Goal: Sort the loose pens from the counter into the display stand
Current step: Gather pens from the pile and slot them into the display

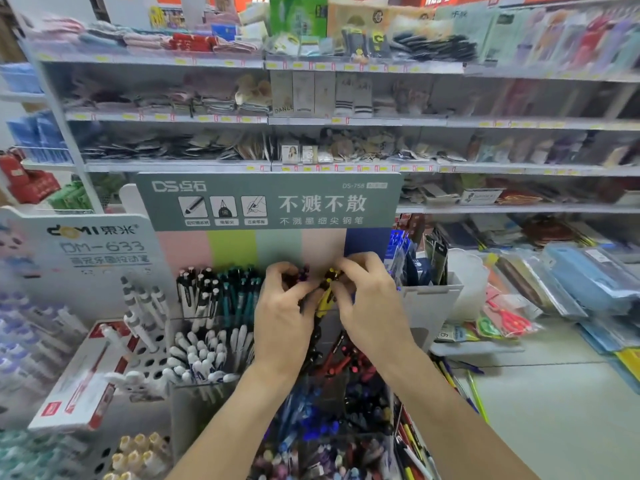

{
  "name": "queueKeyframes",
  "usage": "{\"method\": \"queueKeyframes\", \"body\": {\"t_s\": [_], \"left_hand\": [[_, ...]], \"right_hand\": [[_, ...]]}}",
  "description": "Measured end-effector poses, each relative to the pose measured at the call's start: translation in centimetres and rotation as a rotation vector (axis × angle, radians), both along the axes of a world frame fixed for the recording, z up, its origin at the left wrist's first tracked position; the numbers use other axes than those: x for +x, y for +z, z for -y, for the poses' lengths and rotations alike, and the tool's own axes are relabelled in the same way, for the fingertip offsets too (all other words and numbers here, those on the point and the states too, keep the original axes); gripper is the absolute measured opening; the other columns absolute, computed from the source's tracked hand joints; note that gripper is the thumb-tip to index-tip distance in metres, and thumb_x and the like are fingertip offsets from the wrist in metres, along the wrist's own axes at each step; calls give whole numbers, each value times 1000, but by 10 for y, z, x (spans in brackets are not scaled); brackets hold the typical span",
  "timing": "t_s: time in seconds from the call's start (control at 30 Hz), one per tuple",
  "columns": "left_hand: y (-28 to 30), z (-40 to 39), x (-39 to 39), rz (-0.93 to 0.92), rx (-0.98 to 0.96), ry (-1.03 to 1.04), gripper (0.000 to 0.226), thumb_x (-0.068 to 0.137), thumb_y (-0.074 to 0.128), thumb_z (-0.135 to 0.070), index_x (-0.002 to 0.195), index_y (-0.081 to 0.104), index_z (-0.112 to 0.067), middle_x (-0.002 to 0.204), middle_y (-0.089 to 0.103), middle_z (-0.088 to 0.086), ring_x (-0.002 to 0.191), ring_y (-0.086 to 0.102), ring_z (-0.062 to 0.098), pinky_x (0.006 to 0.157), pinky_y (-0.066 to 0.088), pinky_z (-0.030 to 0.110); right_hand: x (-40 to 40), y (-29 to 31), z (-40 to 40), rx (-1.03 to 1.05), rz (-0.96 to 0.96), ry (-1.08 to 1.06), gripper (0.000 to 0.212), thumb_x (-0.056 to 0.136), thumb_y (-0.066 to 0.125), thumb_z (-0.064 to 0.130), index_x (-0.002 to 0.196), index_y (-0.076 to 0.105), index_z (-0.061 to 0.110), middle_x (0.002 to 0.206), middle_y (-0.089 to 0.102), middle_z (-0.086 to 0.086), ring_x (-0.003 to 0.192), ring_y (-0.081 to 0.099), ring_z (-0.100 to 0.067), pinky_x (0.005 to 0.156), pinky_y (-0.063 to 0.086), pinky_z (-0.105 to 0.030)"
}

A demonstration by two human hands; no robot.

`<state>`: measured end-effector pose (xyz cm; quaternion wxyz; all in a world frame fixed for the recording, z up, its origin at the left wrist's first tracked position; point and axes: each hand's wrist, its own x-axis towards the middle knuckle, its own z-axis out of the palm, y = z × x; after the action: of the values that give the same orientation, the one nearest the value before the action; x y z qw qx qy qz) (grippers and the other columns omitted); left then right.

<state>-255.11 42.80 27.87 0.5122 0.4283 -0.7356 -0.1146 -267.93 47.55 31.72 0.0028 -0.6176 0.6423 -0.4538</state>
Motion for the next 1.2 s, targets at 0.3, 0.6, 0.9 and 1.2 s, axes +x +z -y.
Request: {"method": "queueKeyframes", "body": {"t_s": [0.3,0.6,0.9,1.2], "left_hand": [[-1,-62,-1,-171,54,-86,23,82,79,-15,100,64,-16,100,50,-2,84,55,14,77,46,20],[-74,-139,-93,343,564,-630,30,92,66,-40,119,58,-30,101,62,-15,91,60,6,82,50,21],[-151,-178,-175,489,816,-430,47,91,67,-39,132,51,-23,120,47,-10,112,48,6,98,39,20],[-221,-189,-188,657,968,71,91,77,79,-50,149,35,-14,146,31,11,134,30,28,111,32,40]], "right_hand": [[-27,-12,-95,-81,71,-76,14,88,73,3,94,73,16,87,63,7,73,63,-6,65,51,-19],[-136,-124,-186,322,356,-409,18,91,73,9,99,70,25,93,70,7,80,64,-2,67,47,-8],[-253,-234,-212,943,441,-272,63,79,85,30,134,56,23,124,52,-2,95,59,-14,81,45,-24],[-307,-277,-147,922,151,-192,102,74,80,62,156,32,24,166,16,-9,153,12,-30,121,22,-45]]}}
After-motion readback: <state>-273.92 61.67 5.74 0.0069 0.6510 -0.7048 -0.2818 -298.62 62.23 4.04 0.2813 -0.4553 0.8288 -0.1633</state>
